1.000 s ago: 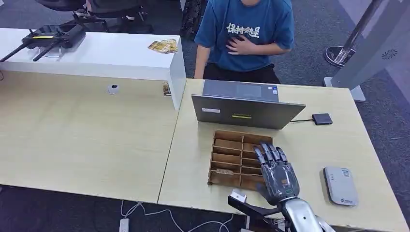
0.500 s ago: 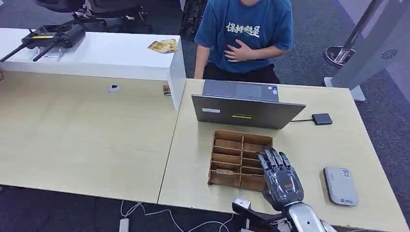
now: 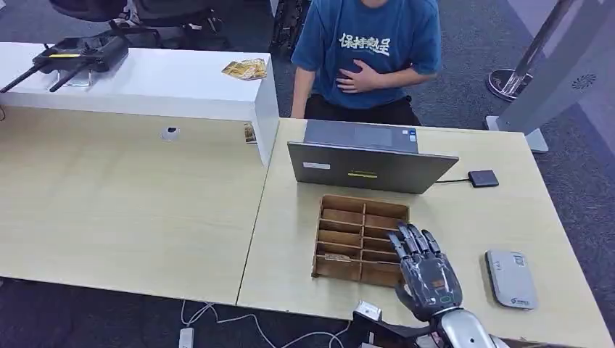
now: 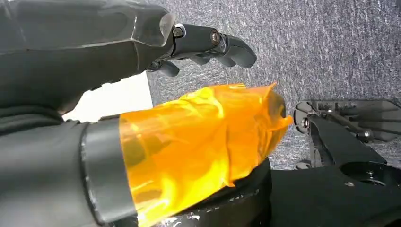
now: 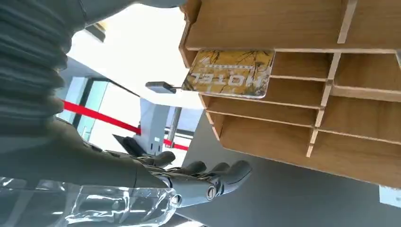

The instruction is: Pass the card to the sensor for recognition and then transmit it.

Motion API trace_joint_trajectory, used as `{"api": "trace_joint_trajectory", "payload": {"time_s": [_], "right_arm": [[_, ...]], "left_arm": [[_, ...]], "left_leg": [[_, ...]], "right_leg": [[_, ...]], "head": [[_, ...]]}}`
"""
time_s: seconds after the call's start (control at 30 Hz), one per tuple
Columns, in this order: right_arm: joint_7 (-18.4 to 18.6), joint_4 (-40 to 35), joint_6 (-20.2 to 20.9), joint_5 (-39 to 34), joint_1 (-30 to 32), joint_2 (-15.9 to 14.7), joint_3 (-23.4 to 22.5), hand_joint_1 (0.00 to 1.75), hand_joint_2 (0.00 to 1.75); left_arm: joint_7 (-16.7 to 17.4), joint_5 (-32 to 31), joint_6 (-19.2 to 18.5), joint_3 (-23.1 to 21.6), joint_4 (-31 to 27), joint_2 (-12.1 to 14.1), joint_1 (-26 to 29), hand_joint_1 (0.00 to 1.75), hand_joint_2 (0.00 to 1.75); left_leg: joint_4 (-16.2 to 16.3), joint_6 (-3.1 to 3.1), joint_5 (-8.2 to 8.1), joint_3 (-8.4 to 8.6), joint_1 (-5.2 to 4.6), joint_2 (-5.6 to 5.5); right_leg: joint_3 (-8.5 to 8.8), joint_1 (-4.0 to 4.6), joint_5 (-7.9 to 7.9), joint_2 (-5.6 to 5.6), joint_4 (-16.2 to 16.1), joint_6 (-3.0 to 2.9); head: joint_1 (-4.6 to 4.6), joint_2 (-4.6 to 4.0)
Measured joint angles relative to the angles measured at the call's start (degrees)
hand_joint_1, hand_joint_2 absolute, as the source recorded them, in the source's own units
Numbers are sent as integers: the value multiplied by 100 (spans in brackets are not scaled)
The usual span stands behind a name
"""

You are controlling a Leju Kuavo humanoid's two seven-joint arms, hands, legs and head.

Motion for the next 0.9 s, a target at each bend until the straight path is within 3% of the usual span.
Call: {"api": "trace_joint_trajectory", "payload": {"time_s": [0.03, 0.23, 0.5, 0.67, 0.7, 0.9], "right_arm": [[-6, -52, 0, -35, 9, -26, -6, 0, 0], [-55, -162, -101, -451, 16, -8, -17, 0, 0], [116, -40, -802, -518, 246, 494, -22, 0, 0], [153, 4, -890, -472, 363, 647, -31, 0, 0], [155, 6, -890, -472, 375, 658, -35, 0, 175], [195, 22, -1021, -422, 462, 743, -98, 0, 175]], "left_arm": [[-17, 0, 0, 11, 0, 0, 0, 0, 0], [-35, -15, 9, 26, 0, -2, 0, 0, 0], [-50, 0, 13, 101, 0, -18, -1, 0, 0], [-50, 2, 13, 120, 0, -31, -2, 0, 0], [-50, 2, 13, 120, 0, -31, -2, 0, 0], [-50, 2, 13, 122, 0, -31, -1, 0, 0]], "left_leg": [[0, 0, 0, 0, 0, 0], [0, 0, 0, -1, 1, 0], [-1, -1, 0, 0, 5, 0], [-1, 0, 0, -1, 5, 0], [0, 0, 0, -1, 4, 0], [0, 0, 0, 0, 3, 0]], "right_leg": [[0, 0, 0, 0, 0, 0], [0, 1, 0, -1, 0, 0], [0, 5, -1, -1, 3, -1], [0, 4, -1, 0, 2, -1], [1, 4, -1, 0, 2, -1], [1, 4, 0, -1, 0, 0]], "head": [[0, 0], [2, 0], [-2, 0], [0, 0], [0, 0], [0, 0]]}}
